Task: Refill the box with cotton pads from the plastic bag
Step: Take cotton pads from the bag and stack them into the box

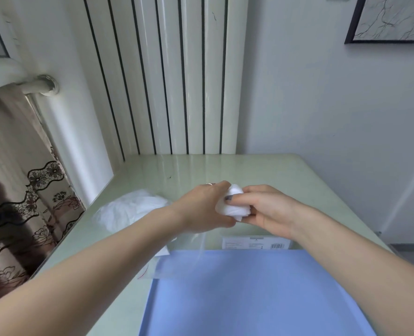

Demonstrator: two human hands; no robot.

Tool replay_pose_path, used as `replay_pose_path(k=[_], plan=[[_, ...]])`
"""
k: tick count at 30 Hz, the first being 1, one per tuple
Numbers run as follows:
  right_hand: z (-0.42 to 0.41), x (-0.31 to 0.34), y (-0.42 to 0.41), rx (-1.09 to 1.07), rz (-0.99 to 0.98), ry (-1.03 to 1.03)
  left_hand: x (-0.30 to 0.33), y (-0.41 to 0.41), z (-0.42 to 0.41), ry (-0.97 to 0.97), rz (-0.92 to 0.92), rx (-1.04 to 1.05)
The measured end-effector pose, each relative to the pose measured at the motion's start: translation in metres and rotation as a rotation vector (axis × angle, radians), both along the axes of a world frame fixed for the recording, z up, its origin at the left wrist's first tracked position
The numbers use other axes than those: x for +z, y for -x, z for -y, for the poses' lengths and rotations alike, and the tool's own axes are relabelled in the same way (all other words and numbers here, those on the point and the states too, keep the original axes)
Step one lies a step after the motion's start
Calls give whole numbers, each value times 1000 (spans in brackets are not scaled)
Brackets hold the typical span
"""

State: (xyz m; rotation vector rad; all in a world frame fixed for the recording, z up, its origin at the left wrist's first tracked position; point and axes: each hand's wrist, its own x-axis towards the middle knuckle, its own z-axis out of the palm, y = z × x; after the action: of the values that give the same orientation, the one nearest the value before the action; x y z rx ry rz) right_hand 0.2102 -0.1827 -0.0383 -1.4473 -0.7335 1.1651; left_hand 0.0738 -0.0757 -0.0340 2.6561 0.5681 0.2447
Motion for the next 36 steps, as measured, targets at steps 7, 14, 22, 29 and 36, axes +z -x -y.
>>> replay_pose_path(k=[7,14,22,29,36], plan=[[-6,-1,-2,34,-11,15,1,1,-1,-22,-26,10],[-5,2,-2,105,-16,37,1,-3,-6,-155,-7,-34],[-2,1,-1,137,-8,36,-1,-3,-9,-91,33,-55],[-6,-1,1,129,38,41,3,-8,2,-188,30,69],[-1,6,2,52,-185,-27,6,-6,0,-195,15,145]])
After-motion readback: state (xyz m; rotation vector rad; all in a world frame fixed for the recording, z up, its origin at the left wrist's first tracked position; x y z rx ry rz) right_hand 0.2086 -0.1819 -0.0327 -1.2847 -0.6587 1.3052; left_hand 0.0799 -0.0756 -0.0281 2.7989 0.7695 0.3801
